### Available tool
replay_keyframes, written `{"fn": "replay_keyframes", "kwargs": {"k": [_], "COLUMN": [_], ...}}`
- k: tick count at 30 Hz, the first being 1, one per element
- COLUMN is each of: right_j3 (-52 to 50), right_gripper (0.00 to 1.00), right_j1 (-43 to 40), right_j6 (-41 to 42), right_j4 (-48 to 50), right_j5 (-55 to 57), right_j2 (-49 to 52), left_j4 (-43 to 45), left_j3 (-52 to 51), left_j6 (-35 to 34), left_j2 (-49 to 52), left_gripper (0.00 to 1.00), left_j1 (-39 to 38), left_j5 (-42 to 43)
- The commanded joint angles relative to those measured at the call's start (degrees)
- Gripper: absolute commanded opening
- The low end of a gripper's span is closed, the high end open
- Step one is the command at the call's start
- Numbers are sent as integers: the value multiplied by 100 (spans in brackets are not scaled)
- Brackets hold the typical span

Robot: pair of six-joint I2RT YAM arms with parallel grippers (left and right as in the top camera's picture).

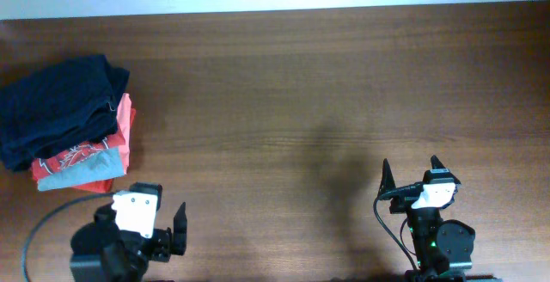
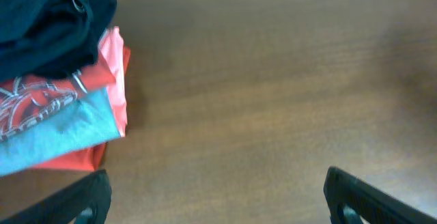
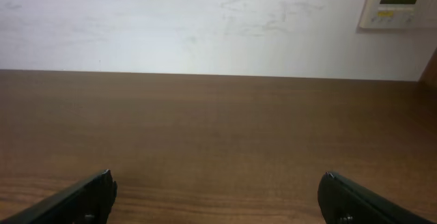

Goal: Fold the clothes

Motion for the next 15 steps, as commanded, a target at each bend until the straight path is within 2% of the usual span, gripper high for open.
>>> {"fn": "replay_keyframes", "kwargs": {"k": [1, 8, 15], "right_j3": [-26, -26, -26], "right_gripper": [99, 99, 99], "right_j1": [-46, -46, -46], "right_j6": [-39, -39, -39], "right_j4": [-24, -24, -26], "right_j5": [-35, -37, -35], "right_j2": [-28, -28, -28], "left_j4": [756, 2509, 5012], "left_j3": [-918, -2485, -3910], "left_j6": [76, 50, 52], "left_j2": [-697, -1681, -2090], "left_gripper": [99, 99, 99], "left_j1": [2, 2, 2], "left_j5": [-55, 11, 264]}}
